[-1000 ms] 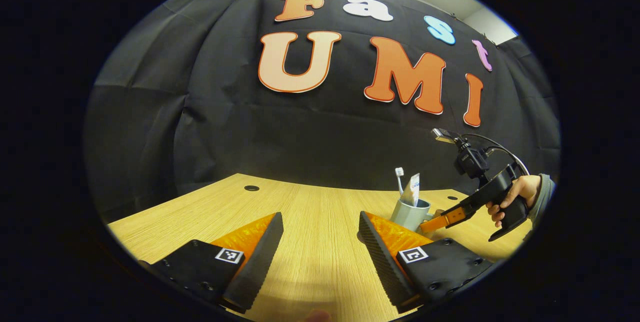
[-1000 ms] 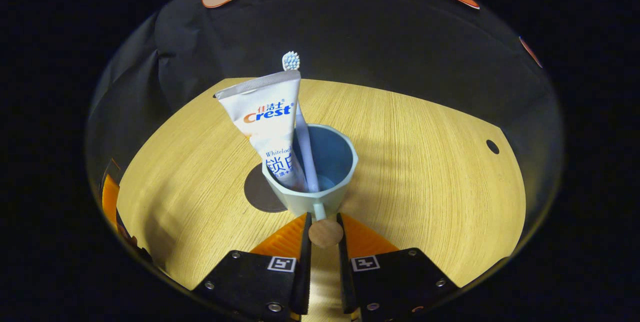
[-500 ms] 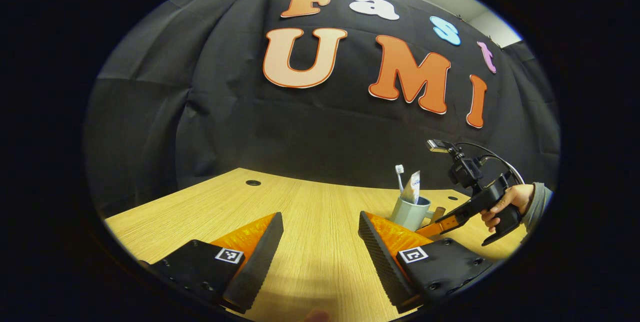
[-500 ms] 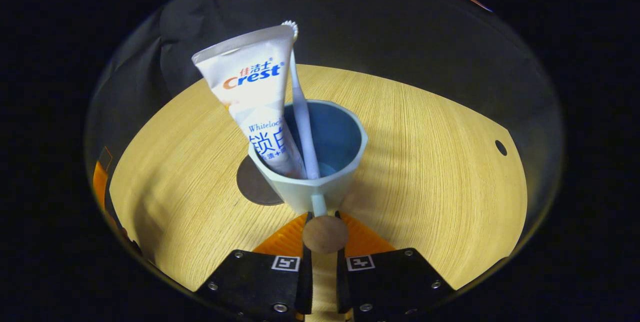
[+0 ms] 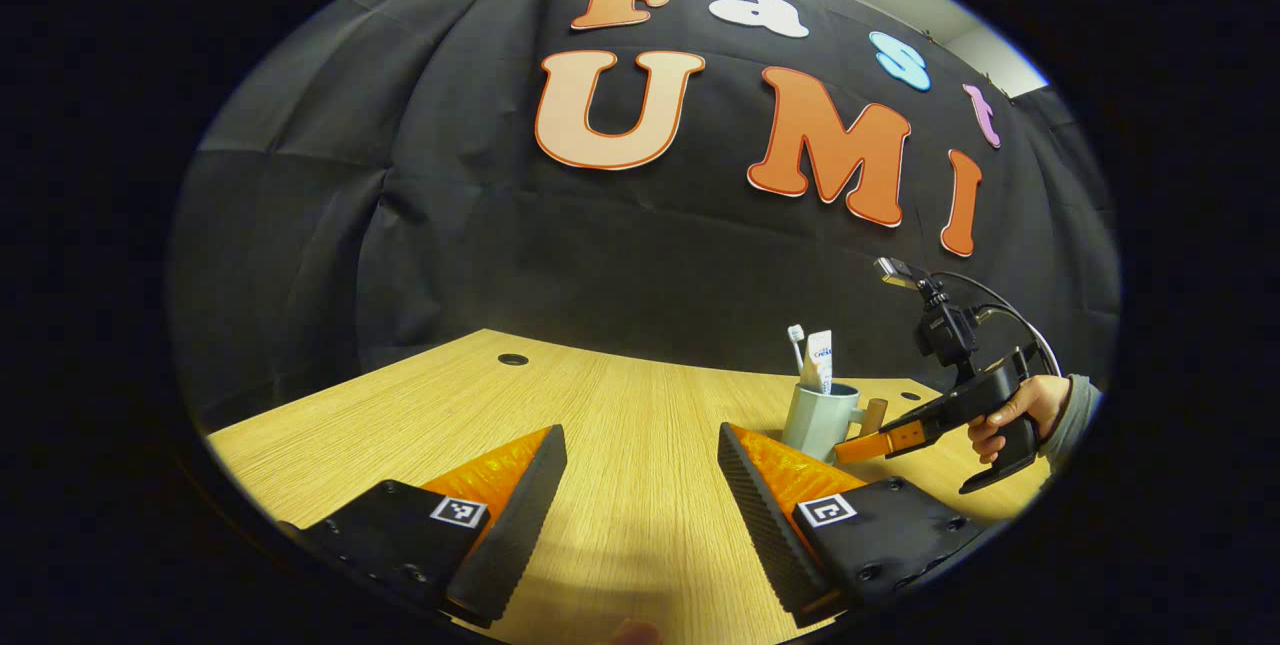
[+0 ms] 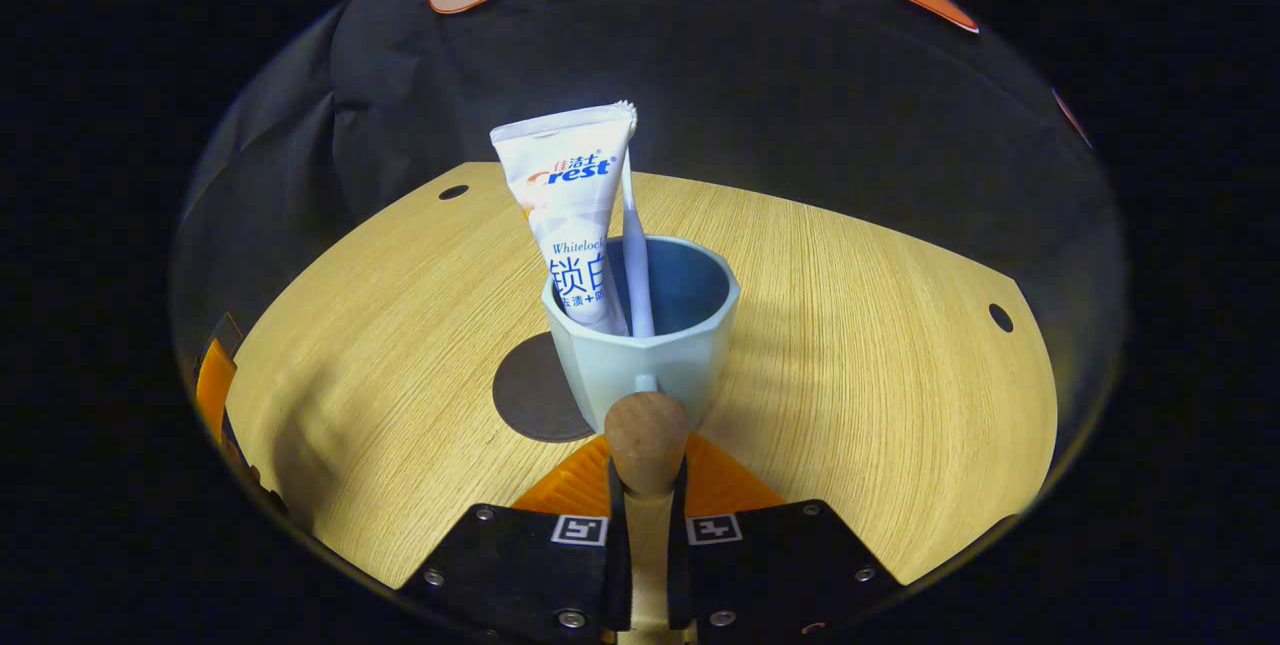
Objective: Put the toothbrush and toothpaste on the desktop into the cup, then pick up the cup and place it on the coaster on the desktop.
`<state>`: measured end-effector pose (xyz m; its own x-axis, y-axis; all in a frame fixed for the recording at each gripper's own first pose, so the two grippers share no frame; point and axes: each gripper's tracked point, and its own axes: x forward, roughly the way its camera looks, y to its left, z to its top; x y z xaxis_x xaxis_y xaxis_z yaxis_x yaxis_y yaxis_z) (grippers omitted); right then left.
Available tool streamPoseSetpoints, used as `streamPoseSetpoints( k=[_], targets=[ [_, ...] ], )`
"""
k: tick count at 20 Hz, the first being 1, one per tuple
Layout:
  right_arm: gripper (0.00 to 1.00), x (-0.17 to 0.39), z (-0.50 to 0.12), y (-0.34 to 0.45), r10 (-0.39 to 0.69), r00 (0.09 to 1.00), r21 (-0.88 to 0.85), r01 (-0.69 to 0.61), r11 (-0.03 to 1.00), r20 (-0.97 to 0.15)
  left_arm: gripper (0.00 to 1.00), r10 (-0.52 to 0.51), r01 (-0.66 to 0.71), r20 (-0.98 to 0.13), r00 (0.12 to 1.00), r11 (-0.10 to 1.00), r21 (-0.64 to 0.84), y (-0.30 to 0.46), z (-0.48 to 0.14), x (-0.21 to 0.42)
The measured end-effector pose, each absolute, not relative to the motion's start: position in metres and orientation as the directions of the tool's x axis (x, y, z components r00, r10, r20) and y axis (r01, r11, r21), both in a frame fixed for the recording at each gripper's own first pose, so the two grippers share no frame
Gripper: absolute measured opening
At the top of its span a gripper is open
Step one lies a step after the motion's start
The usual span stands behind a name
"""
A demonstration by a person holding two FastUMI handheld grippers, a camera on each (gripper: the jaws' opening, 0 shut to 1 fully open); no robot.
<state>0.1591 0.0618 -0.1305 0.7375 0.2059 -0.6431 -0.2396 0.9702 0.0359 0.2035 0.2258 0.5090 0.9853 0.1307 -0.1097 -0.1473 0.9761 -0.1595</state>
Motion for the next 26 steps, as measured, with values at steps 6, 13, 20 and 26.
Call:
streamPoseSetpoints(
  k=[6, 13, 20, 26],
  targets=[
    [0.17, 0.16, -0.132, 0.059, 0.19, 0.718, 0.002, -0.255, 0.967, -0.67, 0.97, 0.13, -0.148, -0.112, 0.985, 0.974, -0.17, 0.226, 0.509, 0.203],
    [0.33, 0.157, -0.131, 0.051, 0.158, 0.647, -0.044, -0.284, 0.958, -0.746, 0.97, 0.144, -0.16, -0.104, 0.984, 0.971, -0.176, 0.233, 0.507, 0.201],
    [0.29, 0.163, -0.117, 0.055, 0.185, 0.603, -0.028, -0.325, 0.945, -0.776, 0.97, 0.153, -0.173, -0.115, 0.982, 0.965, -0.198, 0.242, 0.502, 0.196],
    [0.17, 0.163, -0.118, 0.053, 0.225, 0.58, 0.052, -0.299, 0.953, -0.783, 0.97, 0.146, -0.169, -0.124, 0.982, 0.964, -0.205, 0.239, 0.5, 0.199]
  ],
)
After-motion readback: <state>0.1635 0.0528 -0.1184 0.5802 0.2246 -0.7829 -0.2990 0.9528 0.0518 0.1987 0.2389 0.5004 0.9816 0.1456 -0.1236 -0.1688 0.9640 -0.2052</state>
